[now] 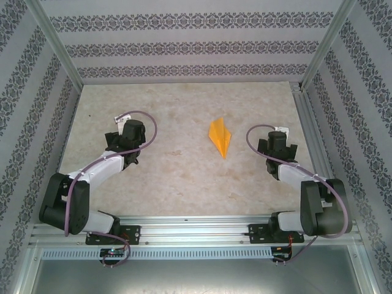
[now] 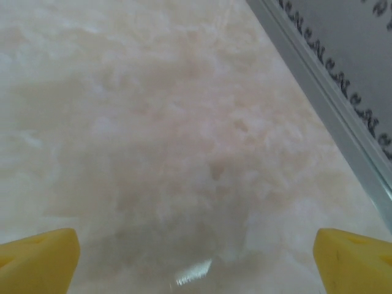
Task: Fold a paper plane with a square sheet of paper (pick it up from the middle)
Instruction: Reset both arms
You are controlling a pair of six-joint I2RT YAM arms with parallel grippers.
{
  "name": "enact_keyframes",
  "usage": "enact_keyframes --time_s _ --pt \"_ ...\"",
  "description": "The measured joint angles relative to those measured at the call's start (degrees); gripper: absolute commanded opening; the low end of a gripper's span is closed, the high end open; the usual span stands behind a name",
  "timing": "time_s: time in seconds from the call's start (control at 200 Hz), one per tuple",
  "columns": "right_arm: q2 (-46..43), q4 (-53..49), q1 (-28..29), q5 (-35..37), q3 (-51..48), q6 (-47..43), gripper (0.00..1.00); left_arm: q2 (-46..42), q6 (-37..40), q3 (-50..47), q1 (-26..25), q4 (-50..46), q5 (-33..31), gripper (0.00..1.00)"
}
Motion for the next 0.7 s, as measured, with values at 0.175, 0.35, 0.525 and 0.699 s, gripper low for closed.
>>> enact_keyframes --time_s 0.175,0.35,0.525,0.699 --pt "6.19 9.01 -2.89 -5.44 3.87 -1.53 0.98 3.5 6.03 -5.01 4.09 10.45 0.72 1.0" --pt "7.82 18.29 -3.96 -13.03 2.82 -2.54 0.98 4.26 12.44 -14.36 5.55 24.28 6.19 1.0" --pt "8.79 34.1 -3.85 -16.79 -6.6 -3.23 0.98 5.31 15.04 -19.82 10.36 38.88 15.37 1.0" --pt "10.45 39.56 -3.85 -17.27 -10.69 -3.69 0.98 9.03 15.56 -21.03 11.19 45.46 20.5 1.0"
